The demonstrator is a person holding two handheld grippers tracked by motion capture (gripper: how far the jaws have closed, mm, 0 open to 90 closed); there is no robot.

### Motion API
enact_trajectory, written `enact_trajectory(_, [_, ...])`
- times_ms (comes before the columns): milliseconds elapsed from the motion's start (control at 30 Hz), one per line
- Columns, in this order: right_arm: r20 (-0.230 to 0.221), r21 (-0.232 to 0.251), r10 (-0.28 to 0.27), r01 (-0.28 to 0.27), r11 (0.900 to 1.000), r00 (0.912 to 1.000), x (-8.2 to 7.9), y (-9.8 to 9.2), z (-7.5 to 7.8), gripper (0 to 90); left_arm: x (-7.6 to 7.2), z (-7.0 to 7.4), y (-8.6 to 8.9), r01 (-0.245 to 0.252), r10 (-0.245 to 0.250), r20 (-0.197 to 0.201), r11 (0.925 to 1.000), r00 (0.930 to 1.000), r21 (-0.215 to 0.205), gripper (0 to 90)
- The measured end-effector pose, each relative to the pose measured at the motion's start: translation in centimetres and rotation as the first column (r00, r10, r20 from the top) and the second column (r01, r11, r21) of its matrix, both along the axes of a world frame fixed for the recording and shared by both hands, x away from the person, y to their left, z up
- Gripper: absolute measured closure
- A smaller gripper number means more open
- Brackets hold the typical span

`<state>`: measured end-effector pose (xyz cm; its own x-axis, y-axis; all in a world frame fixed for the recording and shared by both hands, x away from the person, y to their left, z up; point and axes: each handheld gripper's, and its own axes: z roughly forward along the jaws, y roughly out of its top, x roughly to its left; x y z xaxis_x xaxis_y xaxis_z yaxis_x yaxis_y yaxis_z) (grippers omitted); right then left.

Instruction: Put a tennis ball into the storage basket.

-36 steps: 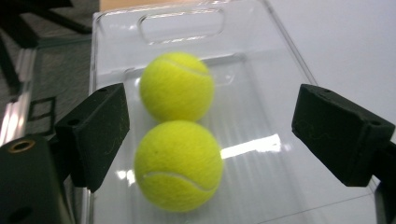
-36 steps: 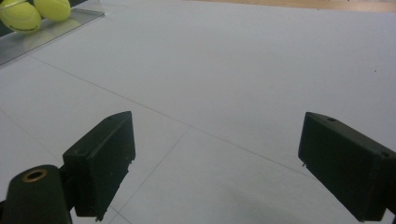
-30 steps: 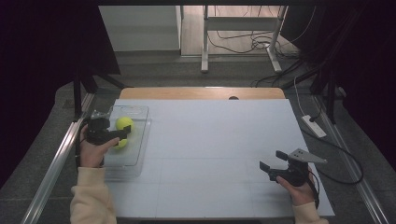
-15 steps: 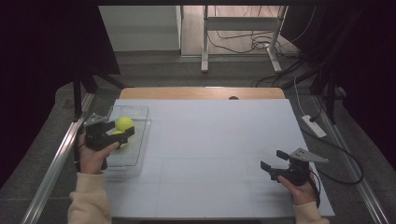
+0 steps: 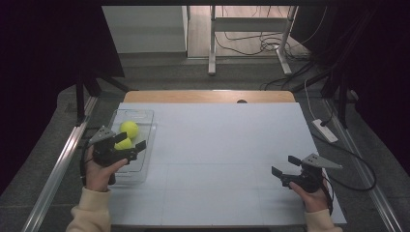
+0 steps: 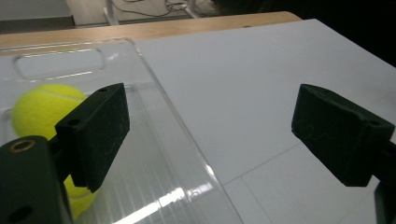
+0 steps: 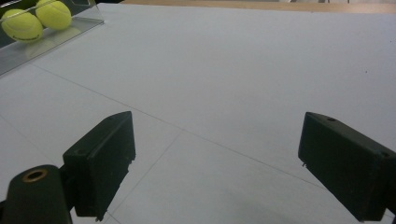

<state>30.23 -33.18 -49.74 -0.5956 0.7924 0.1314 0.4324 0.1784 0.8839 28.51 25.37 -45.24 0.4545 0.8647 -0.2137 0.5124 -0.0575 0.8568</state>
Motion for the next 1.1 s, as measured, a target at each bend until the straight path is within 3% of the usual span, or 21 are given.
enact_trajectory(333, [0.002,-0.002,-0.017,0.017,1.0,0.9998,-0.2,0.0,0.1,11.2,-1.8,-1.2,-2.6,0.095,-0.095,-0.006,0.9955,0.9955,0.008,12.5])
enact_trajectory(433, [-0.007,0.0,-0.016,0.016,1.0,0.9999,-0.2,0.1,0.1,11.3,-2.6,-2.2,-3.3,0.117,-0.117,-0.015,0.993,0.993,0.018,12.5])
enact_trajectory(533, [-0.008,0.016,-0.007,0.007,1.0,0.9999,-0.1,0.3,0.0,11.3,-2.9,-2.9,-3.5,0.124,-0.124,-0.016,0.9921,0.9922,0.018,12.7])
enact_trajectory(700, [-0.011,-0.004,0.01,-0.01,1.0,0.9999,-0.1,0.7,-0.1,11.2,-3.1,-3.4,-3.6,0.126,-0.125,-0.03,0.9909,0.9918,0.048,12.5])
enact_trajectory(1100, [-0.004,0.001,0.015,-0.015,1.0,0.9999,-0.3,0.8,0.1,11.0,-3.1,-3.0,-3.1,0.109,-0.109,-0.004,0.9931,0.9941,0.045,12.9])
